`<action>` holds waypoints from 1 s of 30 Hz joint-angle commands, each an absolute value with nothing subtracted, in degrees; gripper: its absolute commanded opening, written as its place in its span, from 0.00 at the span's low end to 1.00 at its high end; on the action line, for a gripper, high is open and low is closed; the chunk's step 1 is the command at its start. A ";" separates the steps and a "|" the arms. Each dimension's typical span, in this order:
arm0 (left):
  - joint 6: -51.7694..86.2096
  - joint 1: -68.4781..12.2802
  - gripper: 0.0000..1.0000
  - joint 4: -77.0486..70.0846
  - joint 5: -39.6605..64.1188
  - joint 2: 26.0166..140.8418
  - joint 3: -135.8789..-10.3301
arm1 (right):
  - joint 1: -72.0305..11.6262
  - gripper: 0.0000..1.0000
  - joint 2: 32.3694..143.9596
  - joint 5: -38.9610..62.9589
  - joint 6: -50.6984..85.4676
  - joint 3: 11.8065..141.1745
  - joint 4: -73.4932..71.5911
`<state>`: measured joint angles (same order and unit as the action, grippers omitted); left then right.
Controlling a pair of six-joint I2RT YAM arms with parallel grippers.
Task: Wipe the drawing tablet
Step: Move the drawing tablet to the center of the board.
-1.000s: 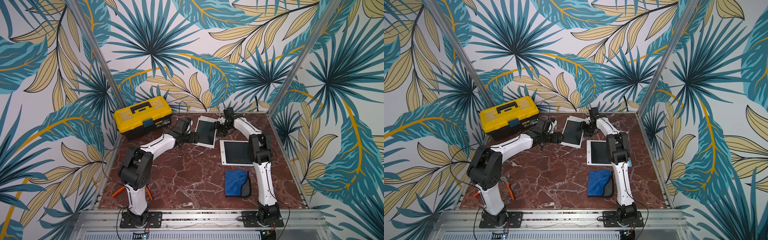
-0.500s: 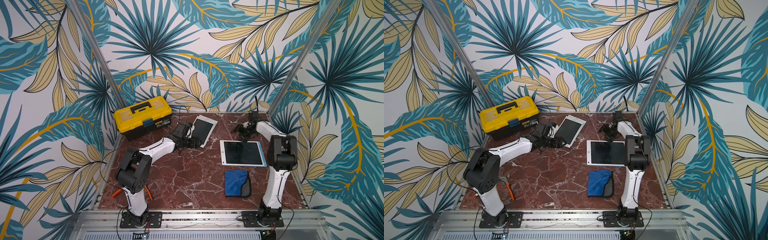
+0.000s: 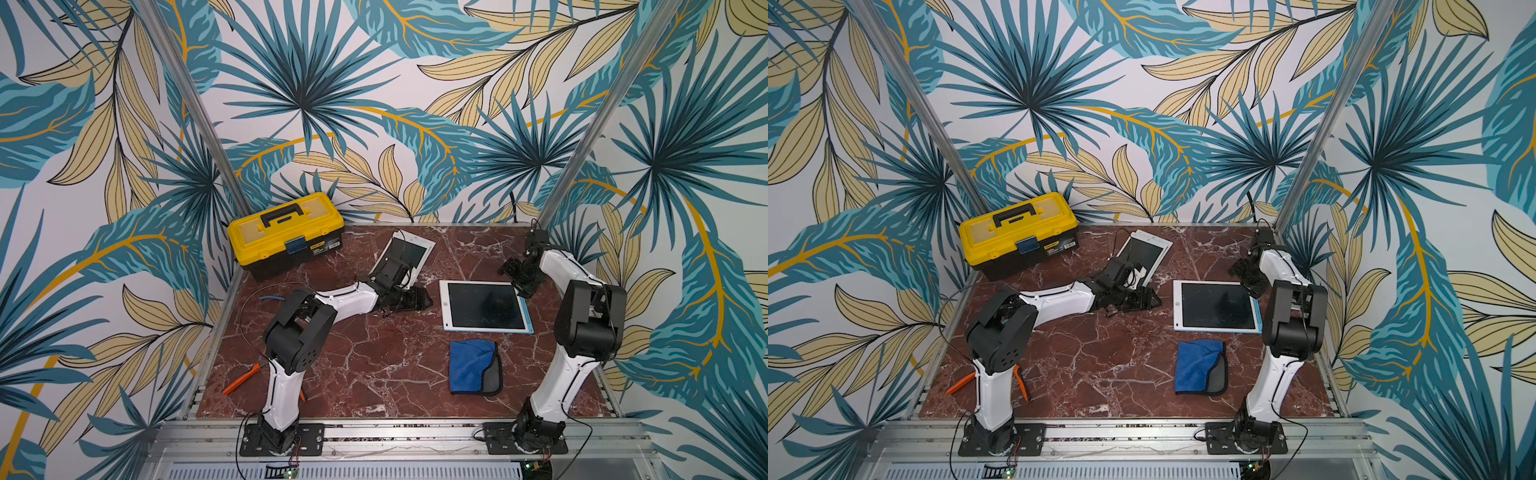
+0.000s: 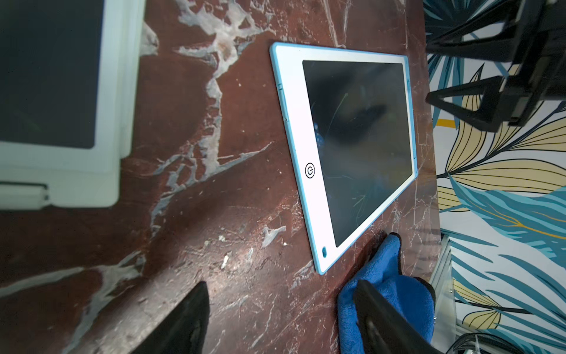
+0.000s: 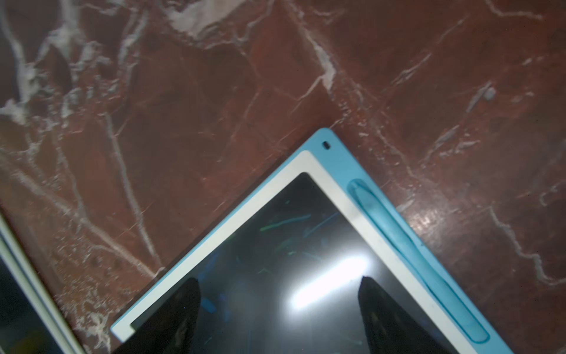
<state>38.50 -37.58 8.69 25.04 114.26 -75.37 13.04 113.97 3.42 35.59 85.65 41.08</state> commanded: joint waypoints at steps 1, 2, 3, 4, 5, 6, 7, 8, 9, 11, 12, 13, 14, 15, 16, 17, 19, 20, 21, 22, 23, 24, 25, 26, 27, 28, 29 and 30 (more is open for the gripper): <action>39.70 -38.28 0.77 7.76 24.50 113.27 -75.72 | 15.99 0.83 116.26 1.34 36.82 86.14 43.17; 39.47 -38.53 0.77 7.74 24.15 113.21 -75.76 | 16.40 0.83 116.52 0.59 36.50 86.69 43.38; 39.06 -38.93 0.77 7.73 23.11 112.99 -75.73 | 16.73 0.84 116.92 -0.66 36.07 87.47 44.06; 38.87 -39.50 0.77 7.79 21.98 112.81 -75.67 | 17.08 0.84 117.50 -2.06 35.59 88.59 44.95; 38.98 -39.79 0.77 7.74 21.30 112.83 -75.75 | 17.33 0.84 118.06 -3.12 35.23 89.61 45.89; 39.19 -40.04 0.78 7.73 20.96 113.13 -76.03 | 17.48 0.85 118.82 -4.32 34.75 90.79 46.83; 39.51 -40.08 0.78 7.73 20.97 113.70 -76.56 | 17.78 0.85 119.66 -5.40 34.43 91.98 47.53; 39.84 -40.08 0.78 7.74 21.13 114.38 -77.05 | 17.99 0.85 120.41 -5.86 34.04 92.78 47.78; 40.16 -40.13 0.78 7.75 21.42 115.21 -77.75 | 18.14 0.85 121.46 -6.10 33.42 93.85 48.06; 40.32 -40.08 0.78 7.79 21.64 116.72 -79.10 | 18.37 0.85 123.55 -6.28 32.66 96.72 49.46; 40.26 -40.23 0.78 7.74 21.55 117.41 -79.76 | 18.37 0.85 124.73 -6.34 32.15 98.25 49.91; 40.19 -40.21 0.78 7.76 21.58 118.23 -80.53 | 18.37 0.85 125.95 -6.06 31.69 99.41 50.14; 40.10 -40.22 0.78 7.75 21.74 118.97 -81.34 | 18.41 0.85 127.16 -5.51 31.38 100.80 50.61; 40.00 -40.22 0.78 7.77 21.96 119.81 -82.22 | 18.28 0.85 128.57 -4.56 30.89 102.34 51.26; 39.96 -40.21 0.78 7.82 22.18 120.73 -83.05 | 18.15 0.84 129.90 -3.50 30.16 103.68 51.95; 39.95 -40.25 0.78 7.82 22.36 121.42 -83.74 | 17.98 0.84 130.81 -2.75 29.52 104.81 52.66; 39.79 -40.25 0.78 7.95 22.40 122.62 -84.86 | 17.18 0.83 132.24 -2.77 27.55 105.61 53.56; 39.75 -40.20 0.78 7.91 22.44 122.89 -85.14 | 16.75 0.82 132.36 -2.96 26.86 105.49 53.61; 39.68 -40.25 0.78 7.93 22.77 123.20 -85.46 | 16.15 0.81 132.44 -3.03 26.27 105.34 53.78; 39.56 -40.20 0.78 7.91 23.11 123.55 -85.75 | 15.57 0.80 132.33 -2.90 25.75 104.93 53.87; 39.58 -40.25 0.78 7.98 23.44 123.74 -85.93 | 14.90 0.80 132.11 -2.50 25.31 104.50 53.63; 39.56 -40.28 0.78 7.84 23.55 123.88 -85.96 | 14.19 0.79 131.79 -2.29 24.79 104.11 53.68; 39.42 -40.26 0.78 7.91 23.57 123.88 -85.87 | 13.41 0.78 131.44 -2.35 24.34 103.67 53.77; 39.28 -40.37 0.78 7.91 23.56 123.83 -85.83 | 12.78 0.78 130.89 -2.89 23.92 103.05 53.84; 39.14 -40.34 0.78 7.91 23.55 123.67 -85.62 | 12.11 0.78 130.18 -3.37 23.46 102.21 53.58; 38.99 -40.36 0.78 7.91 23.65 123.58 -85.39 | 11.48 0.78 129.24 -3.51 23.20 100.93 53.10; 38.78 -40.35 0.78 7.91 23.69 123.39 -85.15 | 11.19 0.77 128.38 -3.47 22.97 99.85 52.92; 38.53 -40.36 0.78 7.89 23.57 123.14 -84.76 | 10.76 0.77 127.47 -3.72 22.66 98.62 52.72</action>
<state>39.86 -40.29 8.38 23.22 123.70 -84.58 12.32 128.57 -4.47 24.80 102.41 50.41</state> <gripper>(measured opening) 0.777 0.771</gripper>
